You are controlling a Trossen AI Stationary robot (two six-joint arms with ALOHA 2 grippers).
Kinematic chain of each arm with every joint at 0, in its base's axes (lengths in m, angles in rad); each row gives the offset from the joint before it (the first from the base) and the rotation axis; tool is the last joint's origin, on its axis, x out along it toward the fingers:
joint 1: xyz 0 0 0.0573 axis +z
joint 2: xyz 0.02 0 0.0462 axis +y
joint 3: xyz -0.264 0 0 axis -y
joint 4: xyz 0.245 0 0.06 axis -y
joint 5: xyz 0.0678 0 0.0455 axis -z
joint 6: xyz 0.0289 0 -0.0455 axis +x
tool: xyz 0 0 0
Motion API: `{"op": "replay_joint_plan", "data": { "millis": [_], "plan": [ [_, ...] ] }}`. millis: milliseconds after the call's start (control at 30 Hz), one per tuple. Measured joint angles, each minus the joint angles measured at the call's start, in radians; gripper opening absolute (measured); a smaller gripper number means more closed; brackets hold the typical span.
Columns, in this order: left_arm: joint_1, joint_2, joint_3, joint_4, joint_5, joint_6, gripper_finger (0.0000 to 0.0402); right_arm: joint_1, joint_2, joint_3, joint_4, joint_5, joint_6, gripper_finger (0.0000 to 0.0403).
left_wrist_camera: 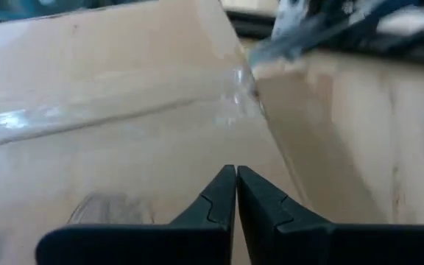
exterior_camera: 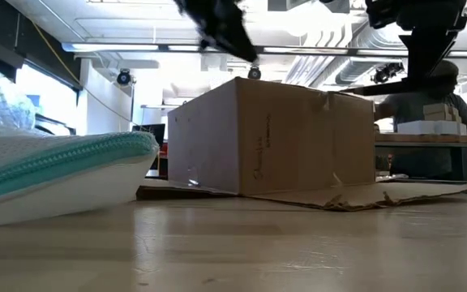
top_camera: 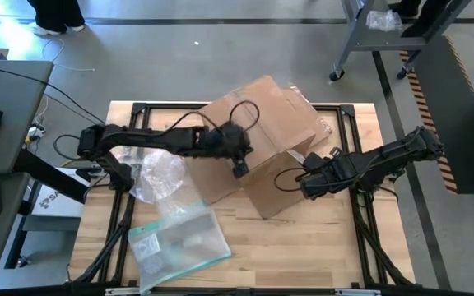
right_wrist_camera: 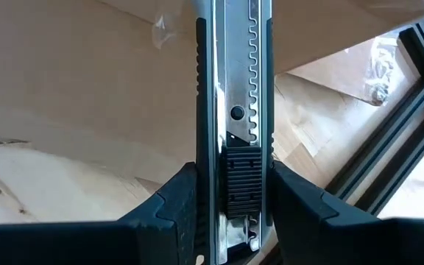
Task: Unpack boxes
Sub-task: Break down cardboard box until it is fully flat
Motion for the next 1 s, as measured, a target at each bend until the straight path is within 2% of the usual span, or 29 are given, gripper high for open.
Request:
{"op": "replay_joint_plan", "data": {
  "millis": [67, 133, 200, 267, 533, 767, 1000],
  "plan": [
    [-0.035, -0.019, 0.029, -0.144, -0.129, -0.008, 0.0000, -0.006, 0.000, 0.000, -0.003, 0.000, 0.003, 0.0117],
    [-0.049, -0.036, 0.033, -0.274, -0.213, -0.039, 0.0000, -0.009, 0.000, 0.000, -0.002, 0.002, 0.013, 0.0117],
    [-0.051, -0.037, 0.031, -0.382, -0.238, -0.086, 0.0000, -0.016, 0.000, 0.000, -0.002, 0.008, 0.014, 0.0117],
    [-0.051, -0.037, 0.001, -0.402, -0.248, -0.112, 0.0000, -0.029, 0.000, 0.000, 0.006, 0.012, -0.005, 0.0117],
    [-0.058, -0.041, -0.179, -0.103, -0.271, -0.012, 0.0000, -0.080, 0.000, 0.000, 0.076, 0.018, -0.105, 0.0117],
    [-0.064, -0.037, -0.190, 0.000, -0.250, -0.002, 0.0000, -0.101, -0.001, 0.000, 0.119, 0.007, -0.188, 0.0117],
    [-0.065, 0.028, -0.187, 0.100, -0.254, -0.001, 0.0000, -0.101, -0.001, 0.000, 0.199, -0.018, -0.308, 0.0117]
  ]
}}
